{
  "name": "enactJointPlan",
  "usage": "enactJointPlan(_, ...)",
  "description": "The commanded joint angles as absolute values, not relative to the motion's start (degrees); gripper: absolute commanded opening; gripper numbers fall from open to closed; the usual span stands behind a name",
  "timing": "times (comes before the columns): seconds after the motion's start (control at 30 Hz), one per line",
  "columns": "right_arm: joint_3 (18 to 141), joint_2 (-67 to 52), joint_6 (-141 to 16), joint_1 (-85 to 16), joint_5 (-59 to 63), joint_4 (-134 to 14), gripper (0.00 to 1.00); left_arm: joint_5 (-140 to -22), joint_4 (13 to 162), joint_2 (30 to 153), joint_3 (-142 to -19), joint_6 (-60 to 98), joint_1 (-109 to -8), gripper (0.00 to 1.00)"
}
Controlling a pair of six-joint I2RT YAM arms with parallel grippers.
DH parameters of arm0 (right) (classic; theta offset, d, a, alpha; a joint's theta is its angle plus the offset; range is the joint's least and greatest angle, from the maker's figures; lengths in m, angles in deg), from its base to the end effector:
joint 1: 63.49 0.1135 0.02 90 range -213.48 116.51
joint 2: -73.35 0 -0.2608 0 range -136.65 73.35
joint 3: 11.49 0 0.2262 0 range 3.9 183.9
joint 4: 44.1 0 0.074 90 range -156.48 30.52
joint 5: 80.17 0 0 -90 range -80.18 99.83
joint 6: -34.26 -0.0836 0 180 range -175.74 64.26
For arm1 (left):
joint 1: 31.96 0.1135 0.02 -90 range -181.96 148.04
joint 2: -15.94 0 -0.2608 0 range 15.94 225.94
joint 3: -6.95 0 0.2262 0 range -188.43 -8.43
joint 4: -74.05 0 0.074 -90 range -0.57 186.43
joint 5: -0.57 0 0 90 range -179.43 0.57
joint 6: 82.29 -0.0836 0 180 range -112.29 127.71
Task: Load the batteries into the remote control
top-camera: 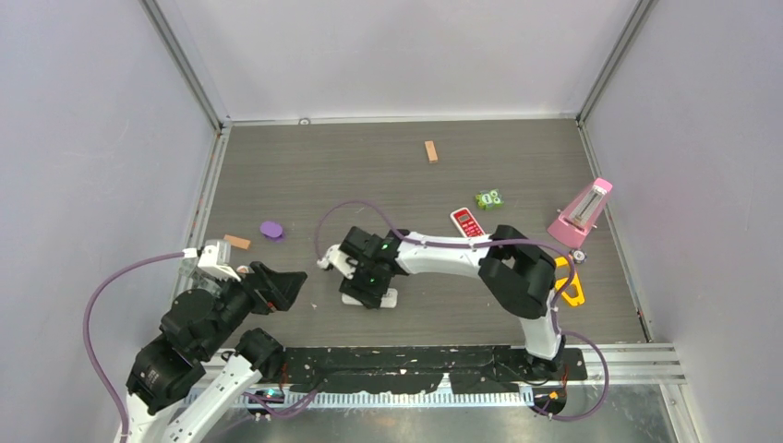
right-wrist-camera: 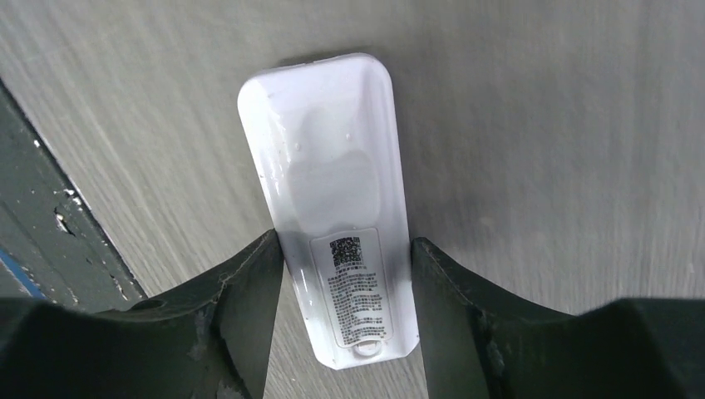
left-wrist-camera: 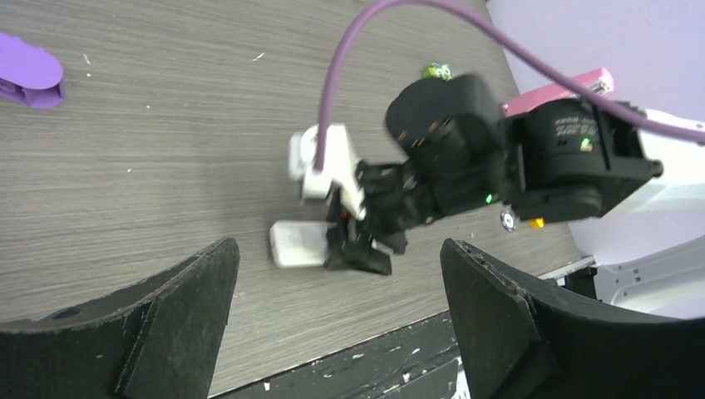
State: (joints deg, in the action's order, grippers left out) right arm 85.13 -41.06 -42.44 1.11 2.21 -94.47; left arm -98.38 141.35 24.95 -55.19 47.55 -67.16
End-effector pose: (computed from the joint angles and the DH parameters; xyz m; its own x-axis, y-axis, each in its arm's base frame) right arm 0.1622 0.3675 0.1363 -0.1766 -0.9036 -0.3904 -0.9835 0.1775 0.0342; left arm 0.0483 -0.0182 0.2970 -0.4394 -0.4645 -0.7689 0.2144 0.7770 -0.5919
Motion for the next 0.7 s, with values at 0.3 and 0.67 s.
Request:
enactJointPlan(0.3, 59.3, -19.5, -92.0, -21.2, -24.6, -53.1, 0.42, -86.4, 126.3, 29.1, -47.3, 52.6, -67.0, 0.94)
enactJointPlan(0.67, 45.7, -14.2, -130.6, -22.0, -29.9, -14.3, 0.43, -67.8, 96.4, 50.6, -36.5, 59.6, -67.1, 0.89)
